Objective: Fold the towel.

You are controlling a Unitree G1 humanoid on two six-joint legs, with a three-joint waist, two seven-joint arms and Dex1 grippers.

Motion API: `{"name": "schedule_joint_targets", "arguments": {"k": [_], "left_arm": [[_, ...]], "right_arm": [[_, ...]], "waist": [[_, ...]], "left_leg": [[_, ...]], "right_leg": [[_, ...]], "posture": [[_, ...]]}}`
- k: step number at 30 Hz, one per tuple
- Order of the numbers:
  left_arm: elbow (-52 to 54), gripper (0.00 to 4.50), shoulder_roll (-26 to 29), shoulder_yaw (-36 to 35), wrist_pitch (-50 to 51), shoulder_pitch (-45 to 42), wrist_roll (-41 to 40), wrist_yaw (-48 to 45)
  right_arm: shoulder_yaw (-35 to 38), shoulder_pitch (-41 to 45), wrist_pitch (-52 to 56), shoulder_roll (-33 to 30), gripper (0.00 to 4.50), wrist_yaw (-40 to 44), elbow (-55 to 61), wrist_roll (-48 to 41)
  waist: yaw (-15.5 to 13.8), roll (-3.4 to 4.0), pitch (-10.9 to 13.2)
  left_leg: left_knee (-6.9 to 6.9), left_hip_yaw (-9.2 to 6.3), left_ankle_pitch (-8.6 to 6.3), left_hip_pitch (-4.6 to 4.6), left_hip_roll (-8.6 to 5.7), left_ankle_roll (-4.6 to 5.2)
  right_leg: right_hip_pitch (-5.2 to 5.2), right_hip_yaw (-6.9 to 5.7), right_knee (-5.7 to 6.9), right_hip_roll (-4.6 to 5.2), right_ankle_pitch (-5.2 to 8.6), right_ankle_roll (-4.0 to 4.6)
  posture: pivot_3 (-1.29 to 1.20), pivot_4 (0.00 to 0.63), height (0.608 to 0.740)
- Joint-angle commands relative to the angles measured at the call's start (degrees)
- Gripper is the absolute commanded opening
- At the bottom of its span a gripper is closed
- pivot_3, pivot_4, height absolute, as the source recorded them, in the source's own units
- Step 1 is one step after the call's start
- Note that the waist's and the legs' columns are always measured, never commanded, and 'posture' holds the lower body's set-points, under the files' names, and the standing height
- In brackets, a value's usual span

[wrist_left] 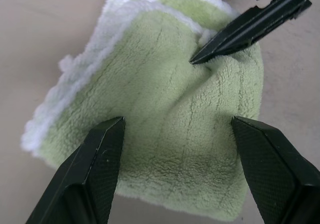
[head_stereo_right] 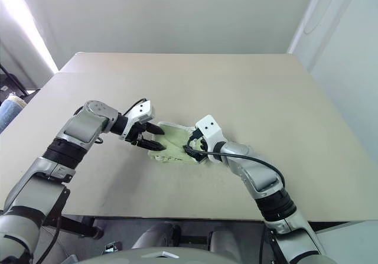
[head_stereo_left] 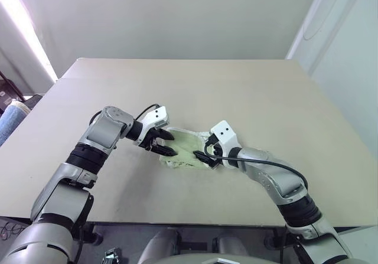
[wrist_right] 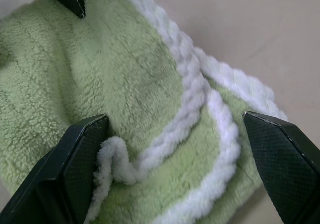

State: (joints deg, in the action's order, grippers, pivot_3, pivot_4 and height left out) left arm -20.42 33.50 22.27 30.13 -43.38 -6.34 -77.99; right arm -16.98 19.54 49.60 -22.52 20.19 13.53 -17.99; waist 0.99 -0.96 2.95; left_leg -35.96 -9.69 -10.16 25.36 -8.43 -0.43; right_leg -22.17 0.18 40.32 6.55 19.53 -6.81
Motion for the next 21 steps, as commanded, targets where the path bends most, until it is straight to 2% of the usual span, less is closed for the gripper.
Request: {"name": "schedule_joint_targets", "arguments": {"k": [1, 9, 14, 21], "left_arm": [[1.9, 3.59, 0.3, 1.1, -1.8, 0.7, 1.3, -0.5], [0.5, 3.59, -1.3, 1.9, -3.7, 1.8, 3.1, 0.5], [0.2, 3.59, -2.8, 0.4, -3.0, 0.9, 2.2, 1.1], [-1.2, 3.59, -3.4, -0.4, -4.1, 0.4, 2.7, 2.7]], "right_arm": [[3.6, -1.1, -0.5, -1.8, 4.50, 3.1, 5.2, -1.5], [9.6, -1.4, -1.0, -3.0, 4.50, 5.4, 9.0, -3.5], [14.5, 2.9, 1.4, 2.9, 4.50, 4.7, 10.7, -10.0], [8.8, 3.5, 1.4, 6.2, 4.50, 5.6, 6.8, -8.9]], "waist": [[-0.1, 0.00, 0.0], [-0.2, 0.01, 0.0], [-0.1, 0.02, 0.0], [-0.1, 0.02, 0.0]], "left_leg": [[0.00, 0.00, 0.00, 0.00, 0.00, 0.00], [-0.01, 0.00, -0.01, -0.01, 0.01, -0.01], [0.00, -0.01, -0.01, -0.01, 0.01, -0.01], [0.01, -0.01, 0.00, -0.01, 0.02, 0.00]], "right_leg": [[-0.01, 0.00, 0.00, 0.00, 0.00, 0.00], [0.02, 0.00, 0.00, 0.01, 0.00, 0.01], [0.02, 0.00, 0.00, 0.01, 0.00, 0.00], [0.01, 0.00, -0.01, -0.01, 0.00, 0.01]], "posture": [[0.00, 0.000, 0.692], [0.00, 0.000, 0.692], [0.00, 0.000, 0.692], [0.00, 0.000, 0.692]]}}
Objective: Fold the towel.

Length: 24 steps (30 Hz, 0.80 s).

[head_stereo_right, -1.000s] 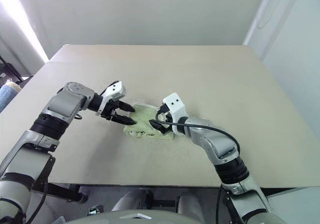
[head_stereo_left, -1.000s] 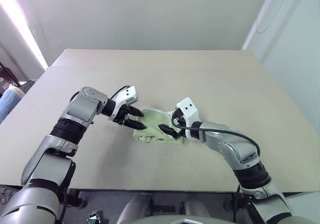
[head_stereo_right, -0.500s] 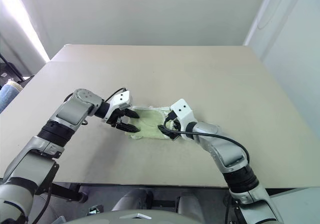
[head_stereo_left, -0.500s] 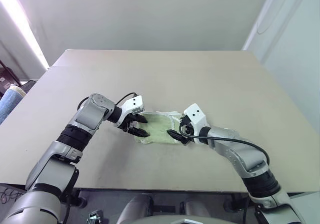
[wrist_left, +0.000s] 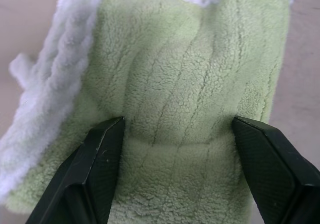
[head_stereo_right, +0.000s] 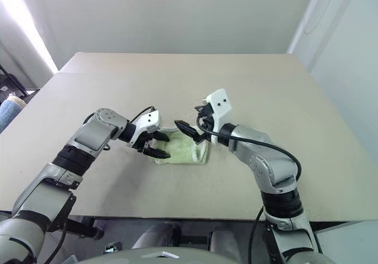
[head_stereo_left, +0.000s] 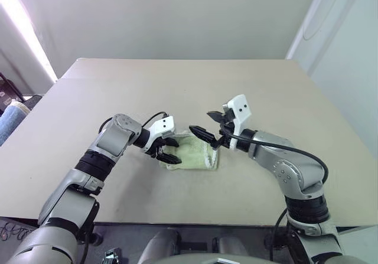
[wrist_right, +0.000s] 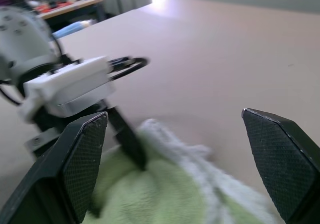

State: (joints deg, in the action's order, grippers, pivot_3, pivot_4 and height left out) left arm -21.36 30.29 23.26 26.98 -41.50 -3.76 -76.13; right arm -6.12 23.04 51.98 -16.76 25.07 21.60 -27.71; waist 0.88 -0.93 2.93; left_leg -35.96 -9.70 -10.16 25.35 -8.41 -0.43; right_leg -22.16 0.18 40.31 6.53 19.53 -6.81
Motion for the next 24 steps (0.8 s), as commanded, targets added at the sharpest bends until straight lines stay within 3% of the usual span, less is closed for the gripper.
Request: {"name": "schedule_joint_targets", "arguments": {"k": [1, 11, 21, 24], "left_arm": [[-0.5, 3.59, -0.2, -1.4, -1.2, -1.5, 0.3, 1.1], [-3.6, 3.59, 0.0, -2.7, -3.0, -2.4, -0.3, 1.2], [-7.2, 3.59, -0.4, -4.3, -7.8, -3.5, -1.6, -2.0], [-6.1, 3.59, -0.2, -7.2, -3.9, -4.8, -5.5, -4.8]], "right_arm": [[-3.2, -0.4, -1.5, 0.3, 4.50, 0.9, -2.2, 1.5], [-13.1, -4.0, -7.9, -3.8, 4.50, 1.5, -12.3, 13.5], [-10.7, -5.5, -9.4, -5.1, 4.50, 2.6, -8.7, 14.9], [-5.4, -6.6, -8.2, -5.1, 4.50, 4.4, -3.2, 9.8]], "waist": [[0.0, 0.00, 0.0], [0.2, 0.01, 0.0], [-0.1, 0.02, 0.0], [-0.1, 0.02, 0.0]], "left_leg": [[-0.01, 0.00, 0.00, 0.00, 0.00, 0.00], [-0.03, 0.00, 0.00, -0.02, 0.01, -0.01], [-0.06, -0.02, -0.01, -0.04, 0.00, -0.02], [-0.05, -0.01, -0.01, -0.01, 0.00, -0.02]], "right_leg": [[0.00, 0.00, 0.00, 0.00, 0.00, 0.00], [0.00, 0.00, 0.01, -0.03, -0.01, 0.02], [0.05, -0.01, 0.01, -0.04, -0.04, 0.02], [0.03, -0.01, 0.01, -0.03, -0.04, 0.01]], "posture": [[0.00, 0.000, 0.692], [0.00, 0.000, 0.692], [0.00, 0.000, 0.692], [0.00, 0.000, 0.692]]}}
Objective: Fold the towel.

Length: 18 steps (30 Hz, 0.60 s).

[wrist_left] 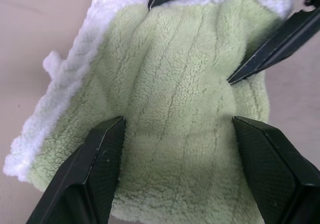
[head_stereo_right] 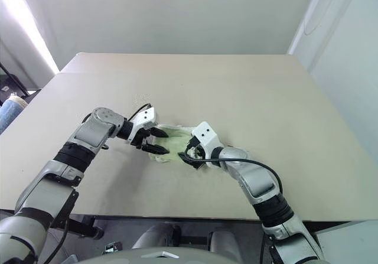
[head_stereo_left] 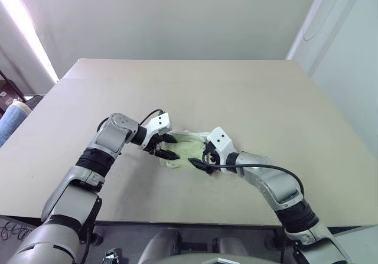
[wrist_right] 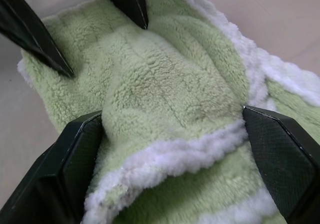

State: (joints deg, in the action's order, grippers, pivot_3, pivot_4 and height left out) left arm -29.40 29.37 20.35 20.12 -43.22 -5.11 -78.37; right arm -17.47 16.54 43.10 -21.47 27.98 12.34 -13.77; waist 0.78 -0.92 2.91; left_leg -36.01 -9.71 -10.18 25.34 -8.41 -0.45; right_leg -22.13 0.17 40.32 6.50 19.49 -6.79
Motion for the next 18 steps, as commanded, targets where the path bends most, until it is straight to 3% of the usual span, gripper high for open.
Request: {"name": "schedule_joint_targets", "arguments": {"k": [1, 7, 18], "left_arm": [[2.1, 3.59, 0.6, -5.5, 4.2, -3.5, -5.7, -3.2], [-0.7, 3.59, 0.7, -12.5, 8.0, -7.2, -11.1, -2.7], [-8.3, 3.59, 6.1, -13.8, -3.5, -4.9, -7.2, -2.9]], "right_arm": [[7.8, -0.3, 1.3, -0.2, 4.50, 2.0, 7.6, -6.0], [18.0, -2.2, 5.5, -1.2, 4.50, 3.9, 13.2, -15.1], [25.7, -12.3, 10.1, -8.4, 4.50, 6.4, 24.7, -25.9]], "waist": [[0.0, -0.01, 0.0], [0.1, -0.02, 0.0], [0.0, 0.00, 0.0]], "left_leg": [[0.00, 0.00, 0.00, 0.02, 0.00, 0.00], [0.02, -0.03, 0.00, 0.04, 0.01, 0.01], [0.06, -0.01, -0.01, 0.04, 0.01, -0.01]], "right_leg": [[-0.04, 0.00, 0.00, 0.00, 0.00, 0.00], [-0.05, -0.01, -0.01, -0.01, 0.00, -0.02], [-0.06, 0.01, -0.04, 0.04, 0.02, 0.03]], "posture": [[0.00, 0.000, 0.692], [0.00, 0.000, 0.692], [0.00, 0.000, 0.692]]}}
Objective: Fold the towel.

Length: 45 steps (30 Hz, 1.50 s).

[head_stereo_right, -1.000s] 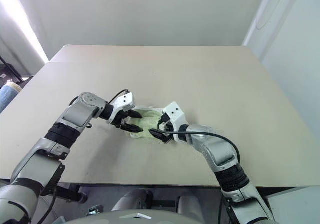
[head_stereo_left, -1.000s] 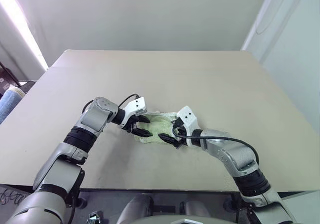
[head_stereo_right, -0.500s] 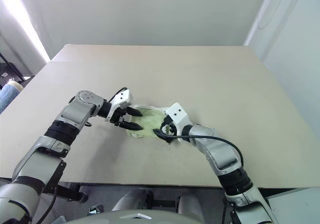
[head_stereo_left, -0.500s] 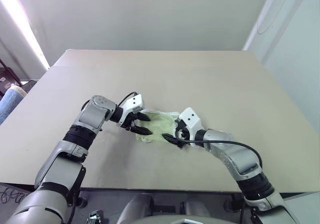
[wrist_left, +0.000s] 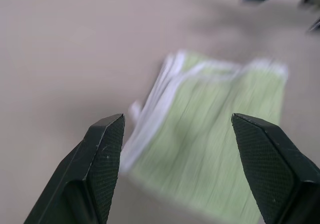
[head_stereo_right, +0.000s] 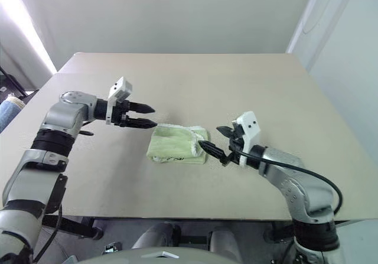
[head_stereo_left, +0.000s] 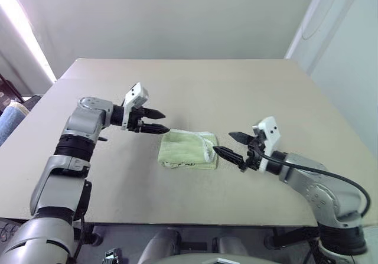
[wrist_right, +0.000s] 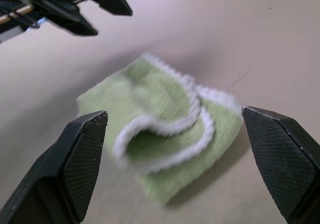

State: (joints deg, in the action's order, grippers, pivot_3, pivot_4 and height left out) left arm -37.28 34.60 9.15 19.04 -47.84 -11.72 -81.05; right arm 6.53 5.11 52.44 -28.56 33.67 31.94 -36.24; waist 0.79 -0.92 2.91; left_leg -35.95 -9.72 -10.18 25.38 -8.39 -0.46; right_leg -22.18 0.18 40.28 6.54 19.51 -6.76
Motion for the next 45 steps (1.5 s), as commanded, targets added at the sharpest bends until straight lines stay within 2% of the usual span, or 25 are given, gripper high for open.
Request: {"name": "schedule_joint_targets", "arguments": {"k": [1, 10, 14, 17, 21, 25, 36, 45], "left_arm": [[-0.9, 3.59, 1.4, -2.9, -2.8, -0.1, -0.8, -0.7], [-0.7, 3.59, 3.7, -3.4, -2.8, 2.1, -0.8, -2.2], [-0.5, 3.59, 3.8, -3.0, -5.1, 3.3, 0.3, -1.3], [-0.7, 3.59, 3.3, -2.9, -4.7, 3.0, 0.0, -1.0], [-1.9, 3.59, 2.0, -2.1, -5.6, 2.5, 0.8, -0.2], [-2.9, 3.59, 0.3, -1.5, -7.3, 2.0, 2.1, 0.9], [-3.2, 3.59, -2.9, -1.7, -8.7, 2.4, 3.2, 3.3], [-3.7, 3.59, -2.7, -2.2, -9.4, 2.2, 3.3, 4.0]], "right_arm": [[1.8, -1.2, 1.2, -1.4, 4.50, 0.4, 5.9, -4.3], [-2.2, 0.2, 2.1, 0.7, 4.50, -4.4, 7.4, -6.7], [-12.9, 4.5, -1.3, -2.2, 4.50, -5.6, 7.6, 2.9], [-18.6, 8.8, -3.9, -1.6, 4.50, -4.3, 4.8, 6.4], [-27.8, 14.7, -9.7, -2.4, 4.50, 0.9, -4.2, 14.0], [-33.8, 18.5, -14.7, -0.8, 4.50, 4.8, -13.2, 19.6], [-38.5, 21.7, -22.2, 1.5, 4.50, 5.2, -27.3, 33.4], [-39.9, 22.6, -27.6, 0.4, 4.50, 5.0, -29.3, 42.3]], "waist": [[-0.1, -0.01, 0.0], [0.1, -0.02, 0.0], [0.1, -0.01, 0.0], [0.0, -0.01, 0.0], [0.1, -0.03, 0.0], [0.0, -0.04, 0.0], [0.2, -0.04, 0.0], [0.2, -0.04, 0.0]], "left_leg": [[-0.01, 0.00, -0.02, 0.01, 0.00, -0.03], [0.01, 0.04, -0.05, 0.00, 0.00, -0.08], [0.02, 0.05, -0.03, 0.01, 0.00, -0.04], [0.01, 0.05, -0.06, 0.01, 0.00, -0.09], [0.00, 0.05, -0.05, 0.00, 0.00, -0.07], [0.00, 0.04, 0.00, 0.00, -0.01, 0.00], [-0.03, 0.02, 0.02, -0.02, 0.00, 0.02], [-0.08, -0.01, 0.02, -0.06, 0.00, -0.02]], "right_leg": [[0.00, 0.00, 0.00, 0.01, 0.03, 0.05], [-0.01, -0.03, -0.02, 0.11, 0.06, 0.12], [-0.04, -0.02, -0.02, 0.11, 0.06, 0.11], [-0.03, -0.04, -0.03, 0.11, 0.06, 0.11], [0.00, -0.06, -0.05, 0.10, 0.05, 0.10], [0.00, -0.10, -0.06, 0.07, -0.02, -0.03], [-0.01, -0.14, -0.02, -0.03, -0.05, -0.07], [0.01, -0.13, 0.06, -0.07, -0.14, -0.06]], "posture": [[0.00, 0.000, 0.692], [0.00, 0.000, 0.692], [0.00, 0.000, 0.692], [0.00, 0.000, 0.692], [0.00, 0.000, 0.692], [0.00, 0.000, 0.692], [0.00, 0.000, 0.692], [0.00, 0.000, 0.692]]}}
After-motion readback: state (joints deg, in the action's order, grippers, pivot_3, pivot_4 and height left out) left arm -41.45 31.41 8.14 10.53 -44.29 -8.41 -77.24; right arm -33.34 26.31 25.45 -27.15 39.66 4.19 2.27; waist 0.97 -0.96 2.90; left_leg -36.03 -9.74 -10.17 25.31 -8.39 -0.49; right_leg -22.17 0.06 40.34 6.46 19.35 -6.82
